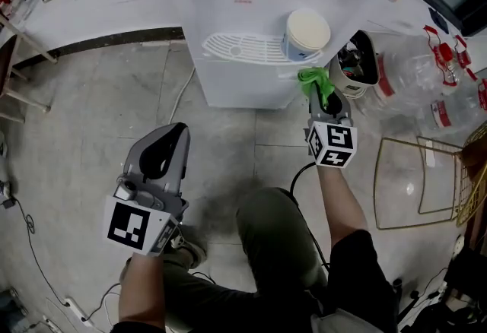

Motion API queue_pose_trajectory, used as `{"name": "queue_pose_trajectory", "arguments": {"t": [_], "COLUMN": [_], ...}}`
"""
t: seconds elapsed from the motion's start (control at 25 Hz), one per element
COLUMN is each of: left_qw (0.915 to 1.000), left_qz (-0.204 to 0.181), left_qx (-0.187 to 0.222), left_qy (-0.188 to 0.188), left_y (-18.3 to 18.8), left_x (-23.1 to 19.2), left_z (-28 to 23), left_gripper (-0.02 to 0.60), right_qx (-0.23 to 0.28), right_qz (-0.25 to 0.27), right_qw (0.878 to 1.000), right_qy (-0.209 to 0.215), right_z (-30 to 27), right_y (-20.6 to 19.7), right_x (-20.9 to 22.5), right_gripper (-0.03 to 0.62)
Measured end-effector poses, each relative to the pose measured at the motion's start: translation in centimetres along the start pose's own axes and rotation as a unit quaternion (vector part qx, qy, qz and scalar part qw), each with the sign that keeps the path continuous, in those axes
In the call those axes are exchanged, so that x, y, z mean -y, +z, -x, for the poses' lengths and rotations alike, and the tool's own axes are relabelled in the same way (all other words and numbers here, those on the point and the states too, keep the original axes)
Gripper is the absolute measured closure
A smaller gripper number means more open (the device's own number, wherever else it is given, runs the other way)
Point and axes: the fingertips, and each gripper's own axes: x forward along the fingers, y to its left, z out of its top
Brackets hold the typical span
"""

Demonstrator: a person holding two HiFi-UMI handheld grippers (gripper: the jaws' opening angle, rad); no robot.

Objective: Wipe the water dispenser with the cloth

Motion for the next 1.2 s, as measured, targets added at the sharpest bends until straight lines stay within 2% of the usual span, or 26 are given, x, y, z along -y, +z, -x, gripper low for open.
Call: {"name": "queue_pose_trajectory", "arguments": {"t": [0.12, 0.24, 0.32, 0.4, 0.52, 0.6, 0.72, 0.8, 0.92, 1.2], "left_qw": [0.9999, 0.9995, 0.9995, 0.9992, 0.9982, 0.9974, 0.9969, 0.9967, 0.996, 0.9947], "left_qz": [-0.006, -0.006, 0.008, 0.017, 0.017, 0.018, 0.018, 0.014, 0.024, 0.027], "left_qx": [-0.006, -0.03, -0.028, -0.019, -0.012, -0.014, -0.015, -0.029, -0.019, -0.041], "left_qy": [-0.011, -0.01, 0.006, 0.03, 0.056, 0.069, 0.075, 0.075, 0.083, 0.091], "left_y": [-0.2, -0.9, -0.8, -0.5, 0.0, 0.1, 0.5, 0.4, 0.7, 0.2], "left_x": [0.8, 0.7, -0.1, -1.5, -2.9, -3.5, -4.1, -4.2, -4.8, -5.6], "left_z": [-0.3, -0.1, 0.2, 0.8, 1.9, 2.6, 3.7, 4.4, 5.1, 5.9], "left_gripper": [0.578, 0.578, 0.578, 0.579, 0.578, 0.58, 0.58, 0.58, 0.579, 0.579], "right_qx": [-0.011, -0.014, -0.006, 0.0, -0.008, -0.013, -0.019, -0.028, -0.043, -0.074], "right_qz": [-0.018, -0.018, -0.006, 0.009, 0.037, 0.052, 0.054, 0.051, 0.043, 0.032], "right_qw": [0.999, 0.999, 1.0, 0.998, 0.986, 0.979, 0.974, 0.971, 0.972, 0.976], "right_qy": [-0.043, -0.04, 0.0, 0.066, 0.161, 0.195, 0.221, 0.23, 0.229, 0.201], "right_z": [0.5, 1.5, 2.4, 2.7, 1.9, 0.6, -2.0, -3.8, -5.8, -7.8], "right_y": [-1.0, -1.5, -1.1, -0.7, -0.9, -1.0, -0.9, -1.0, -1.3, -2.5], "right_x": [3.0, 2.3, -0.9, -5.9, -14.4, -18.9, -24.3, -27.1, -29.0, -27.8], "right_gripper": [0.514, 0.514, 0.514, 0.514, 0.514, 0.514, 0.514, 0.514, 0.514, 0.514]}}
